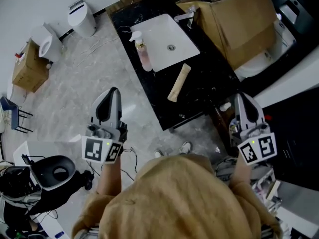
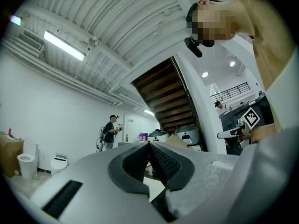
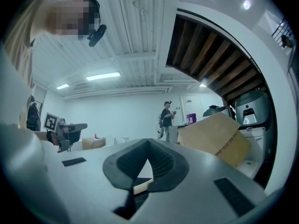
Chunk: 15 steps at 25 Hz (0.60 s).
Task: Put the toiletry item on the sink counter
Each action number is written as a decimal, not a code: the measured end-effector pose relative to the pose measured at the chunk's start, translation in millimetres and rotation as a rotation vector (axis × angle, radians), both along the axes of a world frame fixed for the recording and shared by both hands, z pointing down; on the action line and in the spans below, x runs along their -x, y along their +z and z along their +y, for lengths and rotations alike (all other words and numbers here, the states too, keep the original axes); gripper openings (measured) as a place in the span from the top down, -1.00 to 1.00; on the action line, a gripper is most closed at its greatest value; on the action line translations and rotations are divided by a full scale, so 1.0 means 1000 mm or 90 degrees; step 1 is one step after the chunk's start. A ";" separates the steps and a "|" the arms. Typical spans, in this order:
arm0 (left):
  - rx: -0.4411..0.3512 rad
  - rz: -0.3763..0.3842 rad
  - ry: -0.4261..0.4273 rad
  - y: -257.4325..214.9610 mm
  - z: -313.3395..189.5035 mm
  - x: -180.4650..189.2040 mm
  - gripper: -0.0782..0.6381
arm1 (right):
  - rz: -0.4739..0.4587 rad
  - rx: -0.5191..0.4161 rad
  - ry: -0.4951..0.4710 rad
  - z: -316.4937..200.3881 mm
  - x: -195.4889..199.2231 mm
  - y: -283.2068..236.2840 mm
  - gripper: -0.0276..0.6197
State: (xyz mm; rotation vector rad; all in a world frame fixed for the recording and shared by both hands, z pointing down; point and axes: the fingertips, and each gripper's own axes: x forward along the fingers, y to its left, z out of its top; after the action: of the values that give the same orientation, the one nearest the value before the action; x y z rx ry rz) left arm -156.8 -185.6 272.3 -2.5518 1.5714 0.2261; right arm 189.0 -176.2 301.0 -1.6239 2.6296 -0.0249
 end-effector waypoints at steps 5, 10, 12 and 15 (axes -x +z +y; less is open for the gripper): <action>-0.004 0.001 -0.028 0.000 0.012 0.007 0.77 | 0.003 -0.005 0.000 -0.003 -0.006 -0.003 0.91; 0.020 0.012 -0.066 0.016 0.024 0.019 0.77 | 0.007 0.001 -0.012 -0.005 -0.003 0.000 0.91; 0.019 0.010 -0.075 0.018 0.028 0.020 0.77 | 0.011 0.001 -0.020 -0.006 0.000 0.000 0.91; 0.012 0.005 -0.081 0.020 0.032 0.020 0.77 | 0.015 0.000 -0.033 -0.007 0.006 0.000 0.91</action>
State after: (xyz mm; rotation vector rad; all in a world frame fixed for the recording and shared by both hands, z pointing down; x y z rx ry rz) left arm -177.1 -153.5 291.8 -2.4558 1.7380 0.2078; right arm 182.9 -183.1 300.7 -1.5647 2.6896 -0.0070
